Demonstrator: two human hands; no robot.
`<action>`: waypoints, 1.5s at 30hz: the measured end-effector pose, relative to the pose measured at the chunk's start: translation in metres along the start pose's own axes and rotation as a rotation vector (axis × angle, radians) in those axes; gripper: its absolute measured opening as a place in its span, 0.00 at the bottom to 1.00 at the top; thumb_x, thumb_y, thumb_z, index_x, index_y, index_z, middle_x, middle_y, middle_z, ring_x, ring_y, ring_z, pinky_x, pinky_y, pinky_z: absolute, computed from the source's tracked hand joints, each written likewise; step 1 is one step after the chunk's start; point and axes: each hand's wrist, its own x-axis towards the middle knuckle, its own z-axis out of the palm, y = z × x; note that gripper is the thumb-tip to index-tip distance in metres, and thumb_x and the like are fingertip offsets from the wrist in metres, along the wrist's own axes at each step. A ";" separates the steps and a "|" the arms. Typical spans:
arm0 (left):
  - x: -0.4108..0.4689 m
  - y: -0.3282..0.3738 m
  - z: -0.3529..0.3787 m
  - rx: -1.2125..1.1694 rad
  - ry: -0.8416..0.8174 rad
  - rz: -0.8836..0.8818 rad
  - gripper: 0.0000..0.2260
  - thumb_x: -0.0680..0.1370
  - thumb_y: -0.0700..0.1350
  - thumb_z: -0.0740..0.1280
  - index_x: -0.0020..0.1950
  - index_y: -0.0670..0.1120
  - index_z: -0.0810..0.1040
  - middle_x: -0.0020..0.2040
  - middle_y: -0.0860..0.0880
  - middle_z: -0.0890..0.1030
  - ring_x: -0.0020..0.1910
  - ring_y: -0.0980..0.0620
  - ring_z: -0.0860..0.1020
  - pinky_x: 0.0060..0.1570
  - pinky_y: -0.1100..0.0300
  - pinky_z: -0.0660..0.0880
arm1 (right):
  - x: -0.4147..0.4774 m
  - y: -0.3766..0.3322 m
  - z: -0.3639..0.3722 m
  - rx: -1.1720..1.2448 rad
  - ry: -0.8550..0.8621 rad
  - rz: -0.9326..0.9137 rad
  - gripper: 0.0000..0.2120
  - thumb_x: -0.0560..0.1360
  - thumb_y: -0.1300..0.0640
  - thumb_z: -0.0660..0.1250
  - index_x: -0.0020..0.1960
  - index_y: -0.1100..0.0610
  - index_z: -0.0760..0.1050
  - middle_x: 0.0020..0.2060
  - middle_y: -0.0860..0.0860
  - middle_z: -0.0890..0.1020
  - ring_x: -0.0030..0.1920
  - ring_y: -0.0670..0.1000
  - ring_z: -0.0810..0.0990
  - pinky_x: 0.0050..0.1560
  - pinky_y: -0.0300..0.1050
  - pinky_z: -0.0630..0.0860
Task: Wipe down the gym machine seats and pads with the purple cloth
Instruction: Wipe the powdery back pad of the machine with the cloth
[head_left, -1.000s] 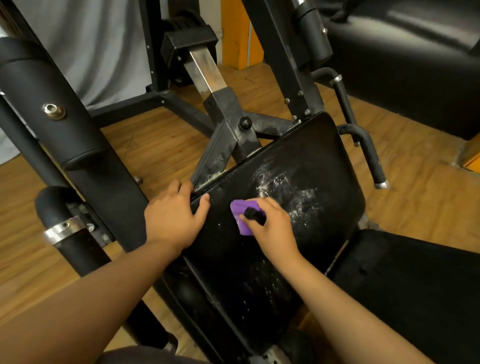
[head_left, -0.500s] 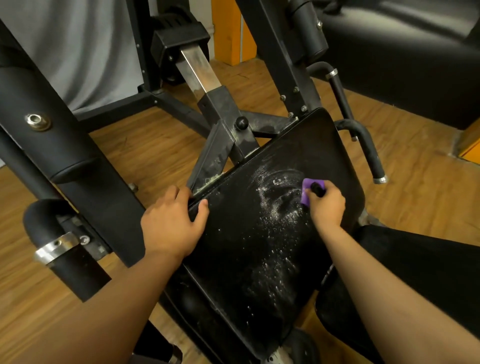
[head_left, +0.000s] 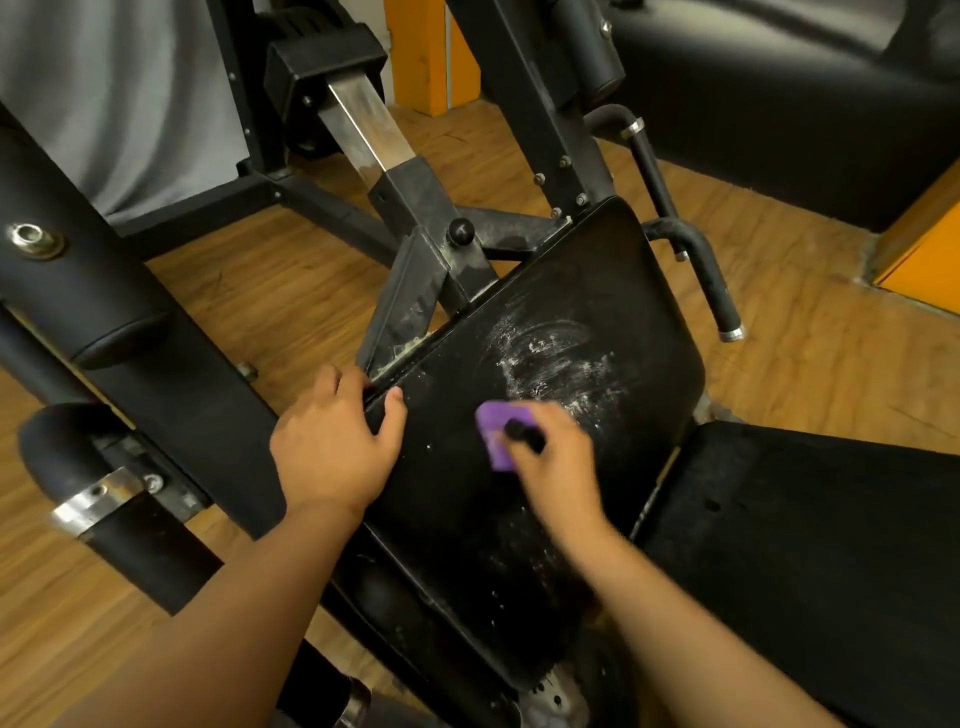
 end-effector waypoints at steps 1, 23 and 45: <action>0.000 0.000 0.000 0.002 0.001 -0.003 0.14 0.78 0.54 0.63 0.49 0.43 0.79 0.42 0.46 0.75 0.37 0.45 0.76 0.32 0.59 0.61 | 0.016 0.012 -0.009 -0.029 0.064 0.058 0.11 0.69 0.65 0.73 0.50 0.56 0.80 0.46 0.51 0.80 0.47 0.46 0.77 0.52 0.36 0.72; -0.004 0.002 0.002 -0.053 0.054 -0.034 0.15 0.79 0.54 0.62 0.53 0.42 0.79 0.46 0.42 0.76 0.44 0.38 0.77 0.35 0.55 0.64 | -0.068 0.008 0.012 0.058 -0.026 0.194 0.13 0.73 0.62 0.71 0.55 0.52 0.80 0.49 0.45 0.80 0.51 0.40 0.79 0.54 0.30 0.72; -0.004 0.001 0.005 -0.066 0.069 -0.028 0.16 0.79 0.54 0.61 0.52 0.42 0.78 0.47 0.41 0.76 0.45 0.38 0.76 0.36 0.52 0.65 | -0.118 0.011 0.021 0.017 0.125 0.425 0.12 0.75 0.61 0.70 0.57 0.51 0.78 0.53 0.43 0.78 0.54 0.40 0.77 0.55 0.33 0.75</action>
